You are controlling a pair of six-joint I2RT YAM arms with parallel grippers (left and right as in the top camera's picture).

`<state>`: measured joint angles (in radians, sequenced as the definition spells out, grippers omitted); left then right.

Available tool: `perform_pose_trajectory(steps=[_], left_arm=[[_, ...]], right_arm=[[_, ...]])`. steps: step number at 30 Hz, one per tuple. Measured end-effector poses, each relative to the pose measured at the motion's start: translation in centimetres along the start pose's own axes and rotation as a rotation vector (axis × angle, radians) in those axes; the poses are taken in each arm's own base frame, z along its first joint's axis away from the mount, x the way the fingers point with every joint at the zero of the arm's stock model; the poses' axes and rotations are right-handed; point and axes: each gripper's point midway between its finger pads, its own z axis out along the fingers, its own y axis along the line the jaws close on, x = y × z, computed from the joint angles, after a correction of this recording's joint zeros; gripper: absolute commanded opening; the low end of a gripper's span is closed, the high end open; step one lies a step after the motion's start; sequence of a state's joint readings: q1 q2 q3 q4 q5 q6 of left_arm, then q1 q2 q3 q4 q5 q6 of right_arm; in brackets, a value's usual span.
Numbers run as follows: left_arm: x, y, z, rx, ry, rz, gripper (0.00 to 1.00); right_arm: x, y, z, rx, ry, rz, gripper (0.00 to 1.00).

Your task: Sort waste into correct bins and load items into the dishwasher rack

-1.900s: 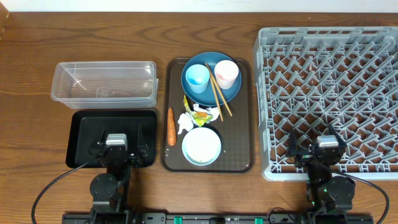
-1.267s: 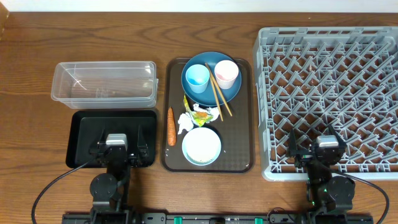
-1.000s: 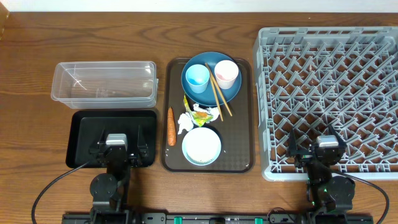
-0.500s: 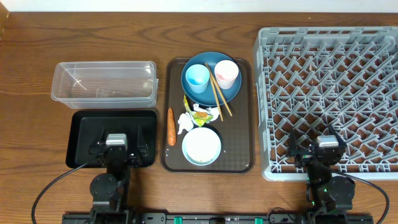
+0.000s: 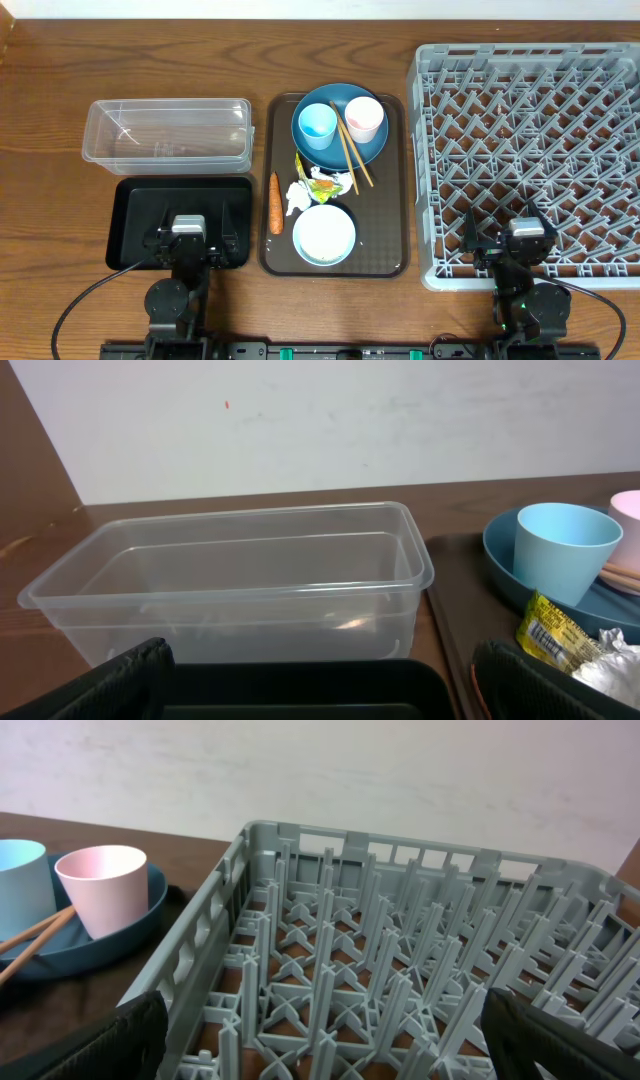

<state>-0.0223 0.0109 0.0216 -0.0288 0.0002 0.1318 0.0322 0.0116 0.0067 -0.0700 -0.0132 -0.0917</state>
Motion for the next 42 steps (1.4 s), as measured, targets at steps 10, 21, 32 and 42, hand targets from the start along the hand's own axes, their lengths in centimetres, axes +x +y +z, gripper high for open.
perform_pose_trajectory(steps=[10,21,32,42], left_arm=[[-1.8,-2.7,-0.8,0.163,-0.022,0.001,0.98],[-17.8,-6.8,-10.8,0.501,-0.24,-0.032,0.98],[-20.1,-8.6,-12.6,0.646,0.318,-0.194,0.98],[-18.0,-9.3,-9.0,0.657,0.672,-0.303,0.98]], right_arm=[[0.0,0.0,0.0,0.0,0.0,0.0,0.99],[0.0,0.0,0.0,0.0,0.0,0.0,0.99],[0.0,0.0,0.0,0.003,0.001,0.0,0.99],[0.0,0.0,0.0,0.003,0.001,0.0,0.99]])
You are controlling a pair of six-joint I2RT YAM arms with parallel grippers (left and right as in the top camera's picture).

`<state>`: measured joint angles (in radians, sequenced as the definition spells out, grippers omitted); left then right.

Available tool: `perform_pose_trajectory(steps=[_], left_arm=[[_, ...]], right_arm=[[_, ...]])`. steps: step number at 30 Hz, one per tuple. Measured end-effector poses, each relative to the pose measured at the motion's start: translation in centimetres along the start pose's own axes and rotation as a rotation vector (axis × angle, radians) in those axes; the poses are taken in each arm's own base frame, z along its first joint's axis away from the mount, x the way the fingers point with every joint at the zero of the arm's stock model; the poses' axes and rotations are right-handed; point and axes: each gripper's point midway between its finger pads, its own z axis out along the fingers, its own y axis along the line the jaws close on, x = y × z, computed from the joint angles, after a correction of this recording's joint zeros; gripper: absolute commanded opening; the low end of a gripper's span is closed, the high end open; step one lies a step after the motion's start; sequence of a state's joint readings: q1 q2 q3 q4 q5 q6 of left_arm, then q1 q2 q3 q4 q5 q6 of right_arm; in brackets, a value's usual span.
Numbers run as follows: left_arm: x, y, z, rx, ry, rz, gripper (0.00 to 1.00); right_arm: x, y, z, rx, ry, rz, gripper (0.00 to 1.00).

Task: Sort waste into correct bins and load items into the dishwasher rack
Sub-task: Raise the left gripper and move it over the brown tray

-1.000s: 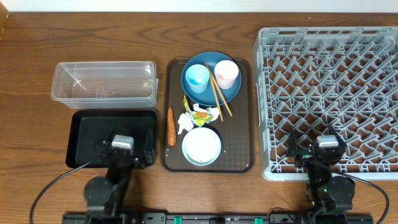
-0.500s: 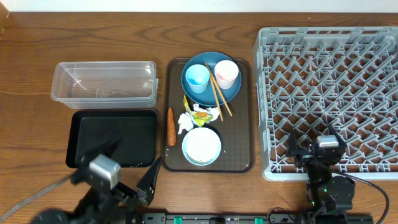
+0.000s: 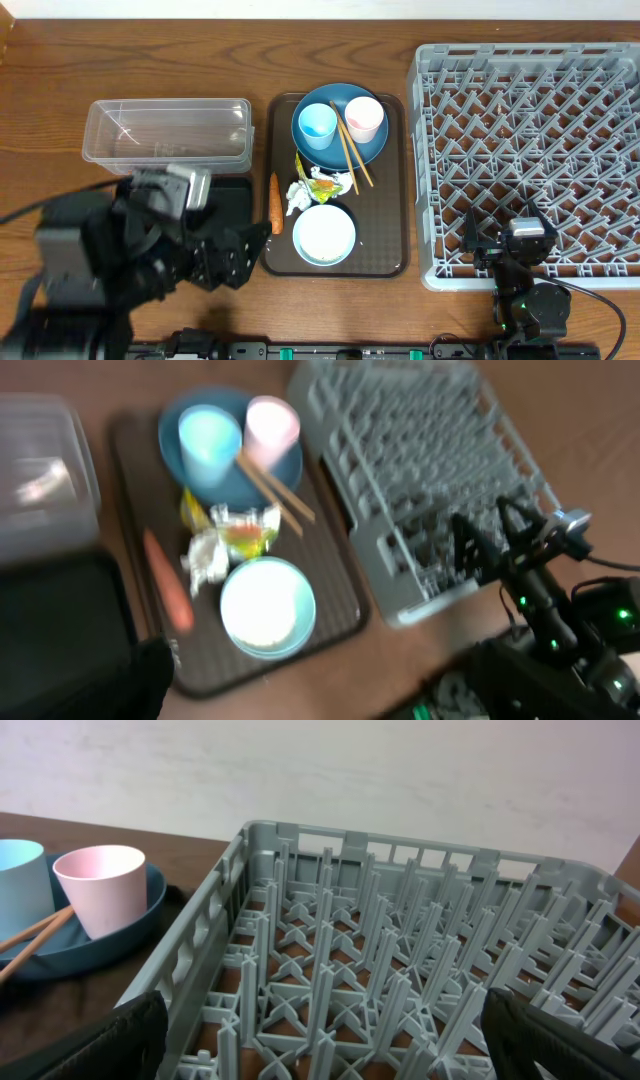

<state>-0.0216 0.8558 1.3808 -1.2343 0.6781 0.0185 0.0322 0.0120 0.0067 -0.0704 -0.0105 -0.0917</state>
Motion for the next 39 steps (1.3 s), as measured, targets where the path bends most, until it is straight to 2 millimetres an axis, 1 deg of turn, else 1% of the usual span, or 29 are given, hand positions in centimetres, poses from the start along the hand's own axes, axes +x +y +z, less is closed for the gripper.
perform_pose_trajectory(steps=[10,15,18,22,30,36,39], left_arm=[[0.2,2.6,3.6,-0.008,0.158,-0.114,0.98],[1.8,4.0,5.4,-0.014,0.25,-0.196,0.98],[2.9,4.5,6.0,-0.021,0.289,-0.253,0.98],[3.3,4.4,6.0,-0.027,0.29,-0.295,0.98],[2.8,3.6,4.5,-0.042,0.203,-0.321,0.98],[4.0,5.2,3.5,-0.173,0.206,-0.378,0.98],[4.1,5.8,3.4,-0.211,0.203,-0.399,0.98]], right_arm=[[0.0,0.0,0.0,0.0,0.0,0.0,0.99],[0.0,0.0,0.0,0.0,0.0,0.0,0.99],[0.0,0.0,0.0,0.0,0.0,0.0,0.99],[0.0,0.0,0.0,0.0,0.0,0.0,0.99],[0.0,0.0,0.0,0.0,0.0,0.0,0.99],[0.0,0.0,0.0,0.0,0.0,0.0,0.99],[0.0,0.0,0.0,0.0,0.0,0.0,0.99]])
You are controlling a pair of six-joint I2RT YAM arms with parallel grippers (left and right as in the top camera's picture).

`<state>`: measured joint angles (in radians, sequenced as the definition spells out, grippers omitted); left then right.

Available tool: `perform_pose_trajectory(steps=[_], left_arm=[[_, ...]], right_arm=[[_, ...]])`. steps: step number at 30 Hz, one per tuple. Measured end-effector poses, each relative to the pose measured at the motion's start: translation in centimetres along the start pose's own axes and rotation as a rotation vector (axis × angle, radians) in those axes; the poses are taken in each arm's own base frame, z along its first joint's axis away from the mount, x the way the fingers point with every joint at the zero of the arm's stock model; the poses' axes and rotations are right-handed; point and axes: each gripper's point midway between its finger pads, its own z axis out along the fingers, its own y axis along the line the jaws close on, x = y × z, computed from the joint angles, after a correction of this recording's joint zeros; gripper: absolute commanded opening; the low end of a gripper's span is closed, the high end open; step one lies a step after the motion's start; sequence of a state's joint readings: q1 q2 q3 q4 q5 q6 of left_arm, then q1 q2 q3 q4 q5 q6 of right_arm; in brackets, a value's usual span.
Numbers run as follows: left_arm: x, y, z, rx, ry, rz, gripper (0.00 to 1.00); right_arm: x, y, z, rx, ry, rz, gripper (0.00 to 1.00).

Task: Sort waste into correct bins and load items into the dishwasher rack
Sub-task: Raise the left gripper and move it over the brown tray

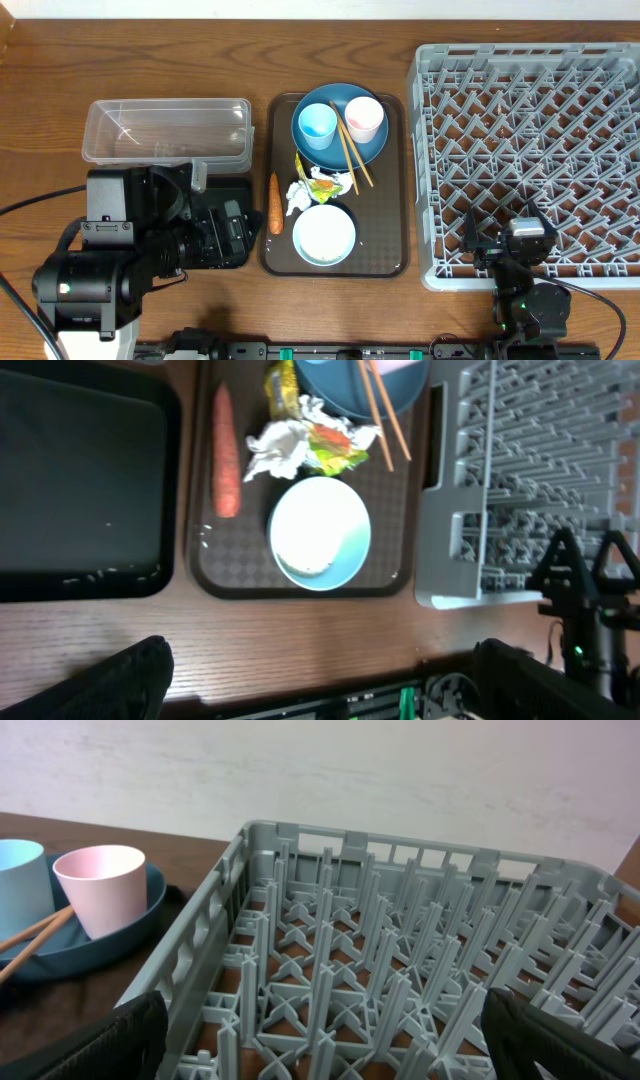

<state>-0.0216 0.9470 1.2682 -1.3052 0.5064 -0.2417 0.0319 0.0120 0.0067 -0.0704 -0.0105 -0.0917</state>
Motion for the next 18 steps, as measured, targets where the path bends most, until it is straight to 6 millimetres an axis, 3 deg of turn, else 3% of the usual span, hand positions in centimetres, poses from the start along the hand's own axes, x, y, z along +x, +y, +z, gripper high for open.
perform_pose_trajectory(steps=[6,18], left_arm=[[-0.3,0.4,0.2,-0.021,-0.014,-0.038,0.98],[-0.7,1.9,2.6,-0.038,-0.019,-0.074,0.98]], right_arm=[[0.0,0.0,0.0,0.0,0.0,0.0,0.99],[0.0,0.0,0.0,0.0,0.0,0.0,0.99]])
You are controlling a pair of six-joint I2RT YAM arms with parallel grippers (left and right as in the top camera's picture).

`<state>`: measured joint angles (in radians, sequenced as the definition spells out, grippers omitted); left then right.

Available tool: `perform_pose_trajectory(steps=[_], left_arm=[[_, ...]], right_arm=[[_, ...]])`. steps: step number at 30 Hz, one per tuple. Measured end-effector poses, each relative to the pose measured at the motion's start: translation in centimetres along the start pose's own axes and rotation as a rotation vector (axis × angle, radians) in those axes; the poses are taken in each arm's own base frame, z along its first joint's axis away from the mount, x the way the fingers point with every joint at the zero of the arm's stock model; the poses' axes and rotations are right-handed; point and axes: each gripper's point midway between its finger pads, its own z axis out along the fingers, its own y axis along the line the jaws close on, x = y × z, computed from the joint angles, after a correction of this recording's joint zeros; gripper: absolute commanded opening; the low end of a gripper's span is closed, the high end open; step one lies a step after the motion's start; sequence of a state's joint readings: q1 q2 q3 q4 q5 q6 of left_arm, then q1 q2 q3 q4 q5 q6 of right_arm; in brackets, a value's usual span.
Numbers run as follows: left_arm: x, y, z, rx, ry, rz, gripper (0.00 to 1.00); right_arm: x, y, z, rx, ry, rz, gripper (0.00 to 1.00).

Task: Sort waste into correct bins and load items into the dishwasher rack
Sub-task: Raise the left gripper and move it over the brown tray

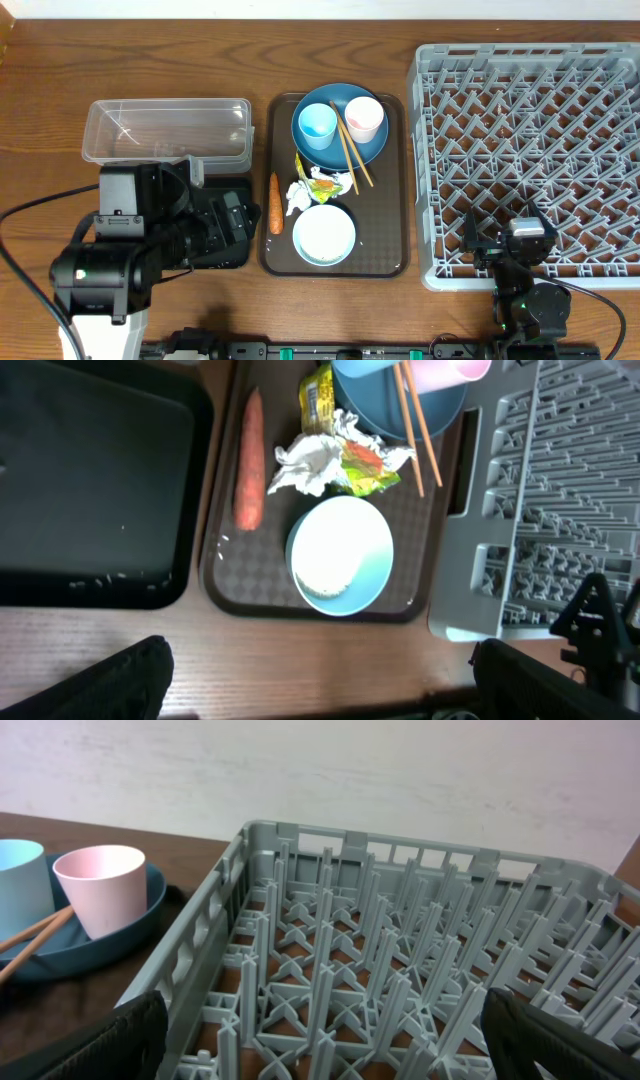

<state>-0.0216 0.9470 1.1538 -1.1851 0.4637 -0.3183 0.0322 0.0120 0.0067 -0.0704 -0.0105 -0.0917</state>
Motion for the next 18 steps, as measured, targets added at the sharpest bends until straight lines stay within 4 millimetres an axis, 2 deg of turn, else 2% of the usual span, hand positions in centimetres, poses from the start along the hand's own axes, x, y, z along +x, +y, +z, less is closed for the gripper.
perform_pose_trajectory(steps=[3,11,14,18], left_arm=[[-0.9,0.2,1.2,0.013,-0.031,0.015,0.98],[-4.9,0.3,5.5,0.038,-0.073,0.04,0.98],[-4.7,0.0,7.5,0.04,-0.012,0.048,0.98],[-2.7,-2.0,10.0,0.052,0.09,0.114,0.98]], right_arm=[[0.0,0.0,0.0,0.0,0.001,0.0,0.99],[0.0,0.0,0.0,0.0,0.0,0.0,0.99],[0.0,0.0,0.0,0.0,0.0,0.0,0.99],[0.0,0.0,0.0,0.0,0.0,0.0,0.99]])
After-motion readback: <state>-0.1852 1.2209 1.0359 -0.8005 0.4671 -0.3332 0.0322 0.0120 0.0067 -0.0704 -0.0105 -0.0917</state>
